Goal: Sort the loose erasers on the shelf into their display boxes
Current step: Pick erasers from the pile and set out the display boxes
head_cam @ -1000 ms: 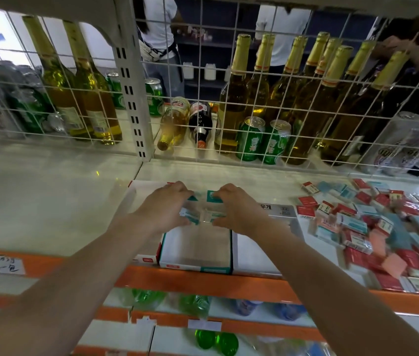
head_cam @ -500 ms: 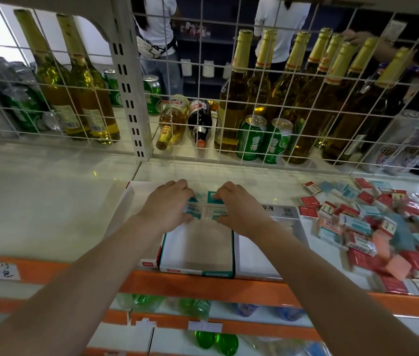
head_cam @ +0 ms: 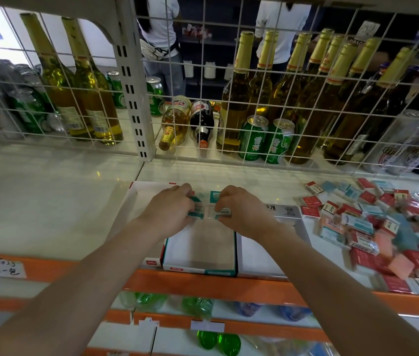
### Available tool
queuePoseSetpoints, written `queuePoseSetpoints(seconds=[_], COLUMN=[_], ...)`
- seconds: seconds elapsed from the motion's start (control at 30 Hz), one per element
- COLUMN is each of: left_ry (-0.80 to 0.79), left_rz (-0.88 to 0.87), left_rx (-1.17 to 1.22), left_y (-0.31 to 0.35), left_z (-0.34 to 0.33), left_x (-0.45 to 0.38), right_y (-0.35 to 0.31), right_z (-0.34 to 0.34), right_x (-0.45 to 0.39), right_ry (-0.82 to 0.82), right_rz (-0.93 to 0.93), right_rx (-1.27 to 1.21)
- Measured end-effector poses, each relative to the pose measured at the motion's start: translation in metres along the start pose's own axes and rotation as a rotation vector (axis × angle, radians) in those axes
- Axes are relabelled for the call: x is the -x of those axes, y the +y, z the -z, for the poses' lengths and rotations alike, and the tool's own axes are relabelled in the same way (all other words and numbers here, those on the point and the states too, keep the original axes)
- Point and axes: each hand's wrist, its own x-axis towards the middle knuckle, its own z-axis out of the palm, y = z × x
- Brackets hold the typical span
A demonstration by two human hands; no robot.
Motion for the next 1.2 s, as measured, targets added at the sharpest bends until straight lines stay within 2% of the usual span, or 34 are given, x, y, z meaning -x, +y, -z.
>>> queuePoseSetpoints(seconds=[0.43, 0.67, 0.97, 1.2], left_ry=[0.031, 0.103, 0.011, -0.035], left_rz=[0.038, 0.057, -0.117, -0.184], left_rx=[0.033, 0.234, 0.223, 0.253], left_y=[0.004, 0.020, 0.095, 0.181], left_z=[0.003, 0.014, 0.027, 0.026], left_x=[0.002, -0.006, -0.050, -0.076], right_y=[0.001, 0.018, 0.095, 0.157], right_z=[-0.002, 0.016, 0.056, 0.072], right_x=[0.000, 0.017, 0.091, 0.145], right_ry=[-0.049, 0.112, 0.142, 0.145], right_rz=[-0.003, -0.170, -0.409, -0.498], right_rx=[0.029, -0.107, -0.091, -0.065])
